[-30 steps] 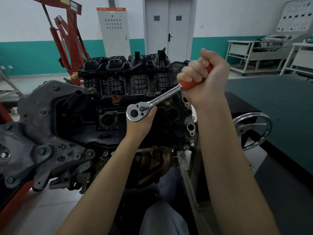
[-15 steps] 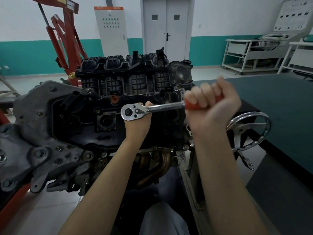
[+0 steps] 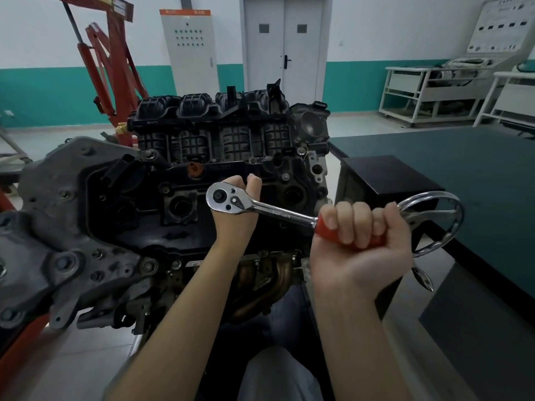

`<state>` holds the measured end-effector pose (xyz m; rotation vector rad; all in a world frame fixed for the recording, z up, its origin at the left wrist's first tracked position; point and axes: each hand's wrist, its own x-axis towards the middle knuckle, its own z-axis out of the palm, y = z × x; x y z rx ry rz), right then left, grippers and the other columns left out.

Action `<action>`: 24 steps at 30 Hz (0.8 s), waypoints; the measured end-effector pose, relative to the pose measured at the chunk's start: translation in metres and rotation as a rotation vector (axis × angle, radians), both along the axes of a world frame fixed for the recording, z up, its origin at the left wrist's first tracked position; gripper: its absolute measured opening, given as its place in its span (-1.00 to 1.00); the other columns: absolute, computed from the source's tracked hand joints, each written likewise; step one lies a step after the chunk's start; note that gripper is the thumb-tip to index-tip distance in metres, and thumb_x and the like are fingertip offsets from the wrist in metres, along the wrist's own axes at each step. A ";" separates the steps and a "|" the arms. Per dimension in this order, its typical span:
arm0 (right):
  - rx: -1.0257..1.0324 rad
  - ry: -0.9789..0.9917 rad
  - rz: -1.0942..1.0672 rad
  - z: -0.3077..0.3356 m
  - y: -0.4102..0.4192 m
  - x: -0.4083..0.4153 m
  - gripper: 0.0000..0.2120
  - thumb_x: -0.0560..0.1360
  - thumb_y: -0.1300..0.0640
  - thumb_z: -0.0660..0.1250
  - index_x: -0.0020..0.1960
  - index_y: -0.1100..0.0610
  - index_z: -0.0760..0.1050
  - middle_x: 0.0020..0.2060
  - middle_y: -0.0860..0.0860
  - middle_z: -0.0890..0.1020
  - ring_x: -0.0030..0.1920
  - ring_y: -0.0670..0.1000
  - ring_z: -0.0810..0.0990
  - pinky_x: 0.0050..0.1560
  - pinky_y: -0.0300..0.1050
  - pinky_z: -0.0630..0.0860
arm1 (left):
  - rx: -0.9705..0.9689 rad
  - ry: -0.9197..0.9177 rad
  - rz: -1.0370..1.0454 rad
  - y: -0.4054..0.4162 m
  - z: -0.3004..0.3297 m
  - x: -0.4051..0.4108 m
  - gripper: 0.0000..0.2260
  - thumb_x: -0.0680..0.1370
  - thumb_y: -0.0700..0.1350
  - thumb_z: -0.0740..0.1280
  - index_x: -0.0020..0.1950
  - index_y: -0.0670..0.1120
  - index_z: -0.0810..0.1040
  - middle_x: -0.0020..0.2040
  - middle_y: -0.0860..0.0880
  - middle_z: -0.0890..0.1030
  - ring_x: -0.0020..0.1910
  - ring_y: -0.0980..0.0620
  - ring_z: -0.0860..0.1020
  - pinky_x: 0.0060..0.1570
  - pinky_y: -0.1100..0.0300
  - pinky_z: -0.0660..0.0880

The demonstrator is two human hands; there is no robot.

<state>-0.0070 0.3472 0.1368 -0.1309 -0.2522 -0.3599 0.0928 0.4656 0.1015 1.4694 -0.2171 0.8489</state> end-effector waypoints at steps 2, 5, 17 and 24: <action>-0.019 -0.024 0.024 0.008 -0.005 0.009 -0.65 0.44 0.16 0.14 -0.50 0.05 0.20 -0.64 -0.08 0.20 -0.60 -0.08 0.18 -0.51 -0.23 0.29 | 0.014 -0.001 -0.002 0.000 0.000 0.003 -0.48 0.52 -0.35 0.28 -0.47 0.01 0.10 -0.61 0.18 0.20 -0.62 0.21 0.17 -0.53 0.45 0.15; -0.133 -0.030 0.101 0.038 -0.017 0.037 -0.66 0.42 0.19 0.17 -0.50 0.06 0.20 -0.65 -0.08 0.20 -0.62 -0.09 0.16 -0.53 -0.28 0.24 | 0.008 -0.011 0.000 0.002 -0.001 0.009 -0.58 0.49 -0.22 0.32 -0.45 0.06 0.19 -0.60 0.22 0.34 -0.58 0.27 0.31 -0.46 0.49 0.25; -0.127 0.009 0.082 0.029 -0.008 0.025 -0.63 0.49 0.19 0.15 -0.47 0.05 0.21 -0.63 -0.09 0.21 -0.60 -0.08 0.16 -0.53 -0.25 0.25 | 0.011 0.010 -0.018 0.004 -0.001 0.002 -0.60 0.43 -0.25 0.28 -0.47 -0.03 0.12 -0.56 0.18 0.19 -0.56 0.20 0.14 -0.53 0.39 0.13; -0.093 0.017 0.032 0.013 -0.003 0.005 -0.69 0.39 0.16 0.16 -0.50 0.05 0.20 -0.63 -0.07 0.19 -0.59 -0.07 0.17 -0.49 -0.23 0.31 | 0.004 0.060 0.003 0.001 0.002 -0.001 -0.52 0.47 -0.39 0.24 -0.52 -0.03 0.13 -0.59 0.16 0.18 -0.57 0.18 0.11 -0.51 0.32 0.04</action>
